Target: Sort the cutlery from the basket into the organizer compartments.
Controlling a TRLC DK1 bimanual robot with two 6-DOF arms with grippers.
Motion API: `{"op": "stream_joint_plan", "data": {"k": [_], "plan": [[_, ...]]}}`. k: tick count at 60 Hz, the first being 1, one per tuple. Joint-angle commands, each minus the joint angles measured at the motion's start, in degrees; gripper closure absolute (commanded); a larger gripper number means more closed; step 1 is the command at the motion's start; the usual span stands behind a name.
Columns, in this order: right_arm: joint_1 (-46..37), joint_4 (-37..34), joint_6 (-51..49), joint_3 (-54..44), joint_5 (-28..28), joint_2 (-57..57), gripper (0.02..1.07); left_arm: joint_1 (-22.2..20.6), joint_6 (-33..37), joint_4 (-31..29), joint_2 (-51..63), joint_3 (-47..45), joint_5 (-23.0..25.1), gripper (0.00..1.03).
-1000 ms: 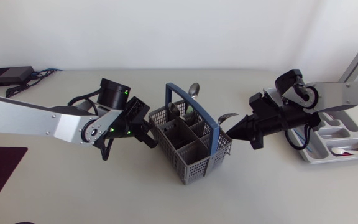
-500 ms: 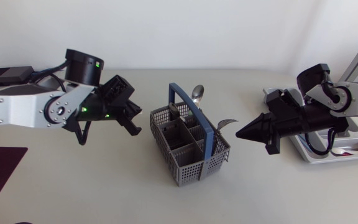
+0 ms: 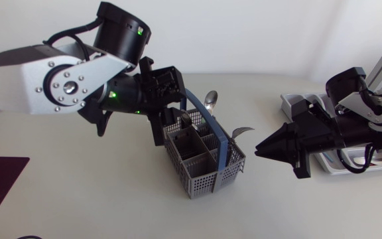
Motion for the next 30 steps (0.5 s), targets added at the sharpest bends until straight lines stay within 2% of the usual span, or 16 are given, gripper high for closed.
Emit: {"op": "stream_joint_plan", "data": {"k": [1, 18, 30], "plan": [[0.39, -0.86, -1.53, -2.02, 0.08, -1.17, 0.76, -0.1, 3.35, -1.6, 2.28, 3.88, -0.2, 0.57], [0.92, -1.91, -2.58, -2.29, 0.08, -1.52, 0.76, -0.45, 13.02, -5.47, 6.58, 5.99, -0.03, 0.57], [1.45, -1.91, -2.93, -2.73, -0.1, -1.17, 0.76, -0.27, 18.47, -6.08, 9.49, 8.62, -0.2, 0.57]]}}
